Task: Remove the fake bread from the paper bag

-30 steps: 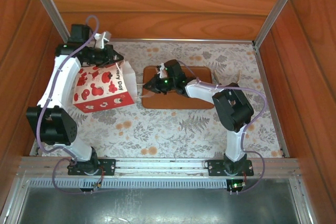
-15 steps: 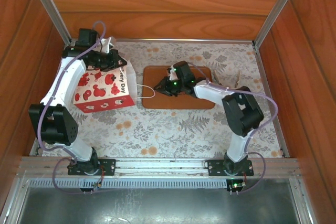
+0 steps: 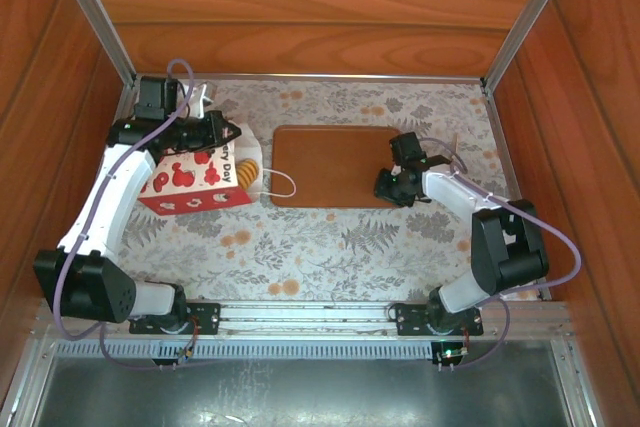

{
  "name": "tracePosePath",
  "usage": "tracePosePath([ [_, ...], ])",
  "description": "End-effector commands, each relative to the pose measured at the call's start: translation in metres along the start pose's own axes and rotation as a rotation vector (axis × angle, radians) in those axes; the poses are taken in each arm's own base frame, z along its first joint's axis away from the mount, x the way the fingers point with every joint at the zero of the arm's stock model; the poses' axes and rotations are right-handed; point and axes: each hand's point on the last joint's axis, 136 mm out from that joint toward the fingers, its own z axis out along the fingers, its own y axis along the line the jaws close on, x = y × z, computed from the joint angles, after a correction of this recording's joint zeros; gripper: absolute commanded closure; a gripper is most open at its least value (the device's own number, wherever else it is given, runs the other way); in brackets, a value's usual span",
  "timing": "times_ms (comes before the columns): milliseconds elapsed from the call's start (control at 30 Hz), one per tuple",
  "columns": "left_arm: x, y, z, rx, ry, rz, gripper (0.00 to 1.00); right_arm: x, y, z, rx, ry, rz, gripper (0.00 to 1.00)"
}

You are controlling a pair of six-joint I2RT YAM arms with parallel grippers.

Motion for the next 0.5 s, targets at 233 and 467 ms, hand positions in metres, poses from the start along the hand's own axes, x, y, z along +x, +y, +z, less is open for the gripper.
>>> tracePosePath([
  [233, 0.005, -0.007, -0.003, 0.035, -0.008, 0.005, 1.00, -0.001, -0.039, 0.013, 0.125, 0.065, -0.037, 0.67],
  [467, 0.005, -0.011, -0.010, 0.030, -0.032, 0.019, 1.00, -0.005, -0.059, 0.009, 0.192, 0.068, -0.047, 0.68],
])
